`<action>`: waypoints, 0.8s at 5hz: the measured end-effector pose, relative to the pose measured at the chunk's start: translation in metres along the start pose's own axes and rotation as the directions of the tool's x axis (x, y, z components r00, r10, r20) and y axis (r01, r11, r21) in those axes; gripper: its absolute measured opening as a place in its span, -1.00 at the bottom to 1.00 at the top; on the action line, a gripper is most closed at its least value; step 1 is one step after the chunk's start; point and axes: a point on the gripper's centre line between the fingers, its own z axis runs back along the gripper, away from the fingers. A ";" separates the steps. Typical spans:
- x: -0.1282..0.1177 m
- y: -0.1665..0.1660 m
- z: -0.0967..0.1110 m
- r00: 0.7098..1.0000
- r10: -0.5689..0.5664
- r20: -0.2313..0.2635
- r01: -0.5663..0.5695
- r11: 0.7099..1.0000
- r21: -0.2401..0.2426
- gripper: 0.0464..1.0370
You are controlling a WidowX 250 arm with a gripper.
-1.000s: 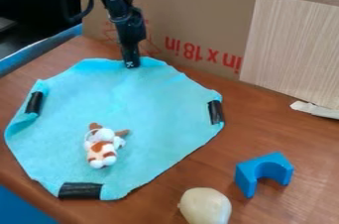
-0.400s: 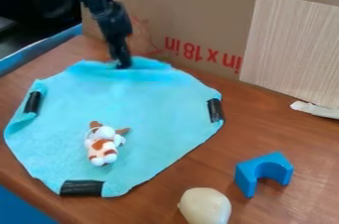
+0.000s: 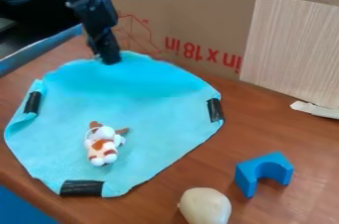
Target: Fold the cloth from top right to bottom left
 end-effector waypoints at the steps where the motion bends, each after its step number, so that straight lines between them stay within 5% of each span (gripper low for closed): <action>1: 0.000 -0.031 0.013 0.999 -0.031 -0.008 0.031 1.000 0.002 -0.96; 4: 0.003 -0.109 0.034 0.997 -0.076 -0.020 0.077 0.995 0.057 -0.96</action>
